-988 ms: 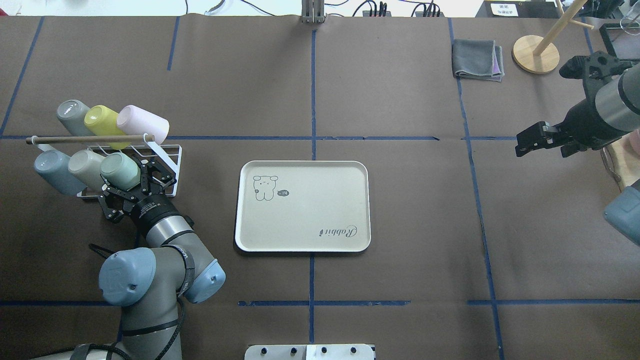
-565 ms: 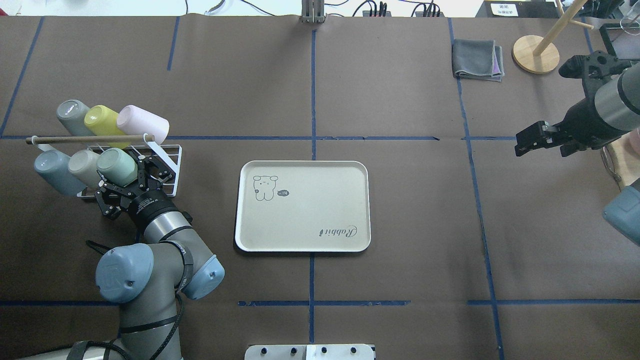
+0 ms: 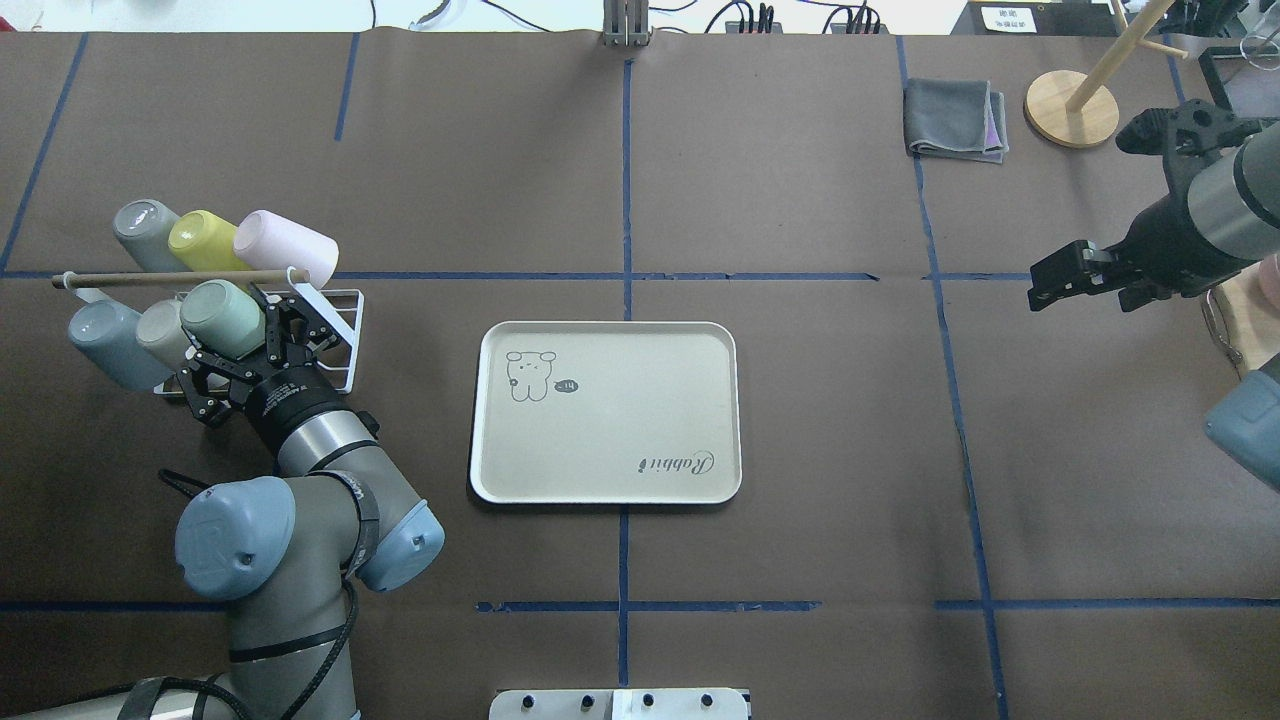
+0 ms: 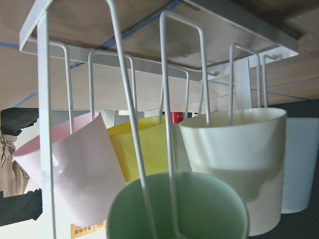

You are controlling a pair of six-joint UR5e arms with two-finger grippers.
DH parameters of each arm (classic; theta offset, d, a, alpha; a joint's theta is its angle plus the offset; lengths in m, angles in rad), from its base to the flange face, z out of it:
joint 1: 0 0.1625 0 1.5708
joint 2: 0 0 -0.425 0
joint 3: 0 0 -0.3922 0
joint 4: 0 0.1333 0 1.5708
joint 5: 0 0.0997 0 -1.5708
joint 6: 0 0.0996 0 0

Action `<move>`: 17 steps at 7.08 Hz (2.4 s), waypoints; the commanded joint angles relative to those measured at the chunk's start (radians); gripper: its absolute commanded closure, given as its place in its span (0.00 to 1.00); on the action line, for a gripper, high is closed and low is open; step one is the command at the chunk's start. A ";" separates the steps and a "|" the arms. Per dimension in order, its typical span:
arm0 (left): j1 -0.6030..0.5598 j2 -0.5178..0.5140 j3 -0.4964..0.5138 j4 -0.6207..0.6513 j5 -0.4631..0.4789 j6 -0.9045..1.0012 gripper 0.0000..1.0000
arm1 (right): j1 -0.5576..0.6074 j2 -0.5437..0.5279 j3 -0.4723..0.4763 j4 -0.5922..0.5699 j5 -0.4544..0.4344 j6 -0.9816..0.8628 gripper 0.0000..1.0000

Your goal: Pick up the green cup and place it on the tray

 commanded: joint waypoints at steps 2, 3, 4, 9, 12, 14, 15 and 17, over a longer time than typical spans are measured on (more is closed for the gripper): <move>-0.030 0.000 -0.026 0.004 0.020 0.003 0.40 | 0.000 0.002 0.000 0.000 0.003 0.001 0.00; -0.030 0.000 -0.065 0.007 0.020 0.036 0.40 | 0.002 0.002 0.000 0.000 0.003 0.001 0.00; -0.030 0.001 -0.080 0.008 0.020 0.044 0.40 | 0.003 0.002 0.000 0.000 0.003 0.001 0.00; -0.108 -0.003 -0.273 0.018 0.046 0.152 0.43 | 0.003 0.003 0.000 0.000 0.003 0.001 0.00; -0.124 -0.037 -0.409 -0.255 -0.100 0.134 0.47 | 0.006 0.003 0.002 0.002 0.003 0.001 0.00; -0.133 -0.038 -0.407 -0.453 -0.235 -0.026 0.56 | 0.011 0.005 0.002 0.002 0.003 0.000 0.00; -0.131 -0.038 -0.407 -0.528 -0.310 -0.132 0.62 | 0.012 0.005 0.002 0.002 0.003 0.000 0.00; -0.130 -0.037 -0.395 -0.701 -0.357 -0.319 0.67 | 0.015 0.005 0.002 0.002 0.003 -0.002 0.00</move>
